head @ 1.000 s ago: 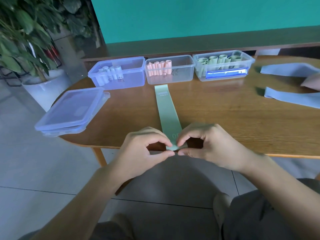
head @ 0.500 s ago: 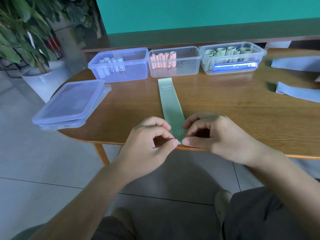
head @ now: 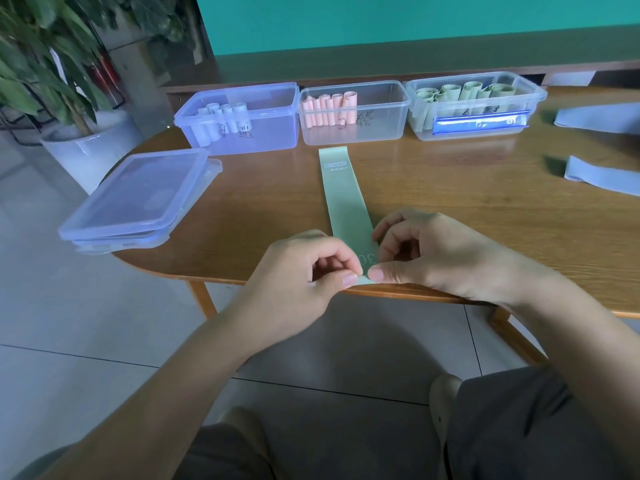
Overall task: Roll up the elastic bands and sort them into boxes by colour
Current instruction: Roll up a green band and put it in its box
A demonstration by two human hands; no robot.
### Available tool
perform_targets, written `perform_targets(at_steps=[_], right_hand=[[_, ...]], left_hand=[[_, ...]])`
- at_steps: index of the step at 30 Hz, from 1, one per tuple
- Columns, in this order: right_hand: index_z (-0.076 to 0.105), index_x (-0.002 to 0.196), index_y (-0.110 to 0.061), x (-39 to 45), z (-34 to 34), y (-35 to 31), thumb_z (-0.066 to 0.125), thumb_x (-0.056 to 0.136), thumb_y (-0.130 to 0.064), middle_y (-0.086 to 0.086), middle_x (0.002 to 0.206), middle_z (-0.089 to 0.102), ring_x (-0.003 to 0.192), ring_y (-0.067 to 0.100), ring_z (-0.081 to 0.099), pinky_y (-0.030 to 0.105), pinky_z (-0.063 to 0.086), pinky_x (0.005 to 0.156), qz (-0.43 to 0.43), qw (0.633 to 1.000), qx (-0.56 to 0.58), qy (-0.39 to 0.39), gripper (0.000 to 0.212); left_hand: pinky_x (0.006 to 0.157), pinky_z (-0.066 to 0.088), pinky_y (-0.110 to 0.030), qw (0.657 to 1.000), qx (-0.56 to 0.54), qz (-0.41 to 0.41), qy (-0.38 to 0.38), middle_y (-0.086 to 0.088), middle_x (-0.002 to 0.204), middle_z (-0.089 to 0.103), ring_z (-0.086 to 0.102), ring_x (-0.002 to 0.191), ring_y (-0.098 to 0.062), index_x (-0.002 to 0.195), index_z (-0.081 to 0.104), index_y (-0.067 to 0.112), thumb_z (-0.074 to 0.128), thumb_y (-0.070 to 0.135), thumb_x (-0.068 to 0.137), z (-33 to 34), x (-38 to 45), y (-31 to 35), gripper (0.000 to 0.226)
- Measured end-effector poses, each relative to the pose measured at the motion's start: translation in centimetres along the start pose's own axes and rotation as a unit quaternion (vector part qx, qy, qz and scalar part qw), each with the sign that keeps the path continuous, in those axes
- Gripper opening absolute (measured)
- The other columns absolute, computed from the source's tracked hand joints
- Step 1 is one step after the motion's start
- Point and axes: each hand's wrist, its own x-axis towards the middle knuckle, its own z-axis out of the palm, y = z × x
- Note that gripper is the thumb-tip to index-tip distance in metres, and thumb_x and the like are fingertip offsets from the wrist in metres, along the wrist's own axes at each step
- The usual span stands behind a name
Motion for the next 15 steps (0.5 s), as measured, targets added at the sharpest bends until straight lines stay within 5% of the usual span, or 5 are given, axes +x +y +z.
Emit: perform_targets(at_steps=[8, 15], right_hand=[[0.070, 0.076, -0.032, 0.0, 0.3, 0.0, 0.083, 0.080, -0.036, -0.015, 0.104, 0.059, 0.090, 0.000, 0.055, 0.013, 0.043, 0.072, -0.035, 0.999, 0.007, 0.007, 0.014], [0.074, 0.087, -0.022, -1.1, 0.9, 0.8, 0.079, 0.085, -0.023, -0.007, 0.103, 0.063, 0.096, 0.013, 0.063, 0.019, 0.047, 0.082, -0.191, 0.981, 0.008, 0.032, 0.005]], left_hand=[[0.073, 0.045, -0.017, 0.991, 0.087, 0.090, 0.037, 0.015, 0.086, 0.061, 0.058, 0.086, -0.006, 0.091, 0.077, 0.023, 0.076, 0.027, 0.086, 0.3, -0.4, -0.6, 0.006], [0.075, 0.049, -0.029, 0.987, 0.102, 0.118, 0.041, 0.010, 0.090, 0.061, 0.057, 0.087, -0.007, 0.090, 0.076, 0.018, 0.071, 0.025, 0.091, 0.5, -0.1, -1.0, 0.009]])
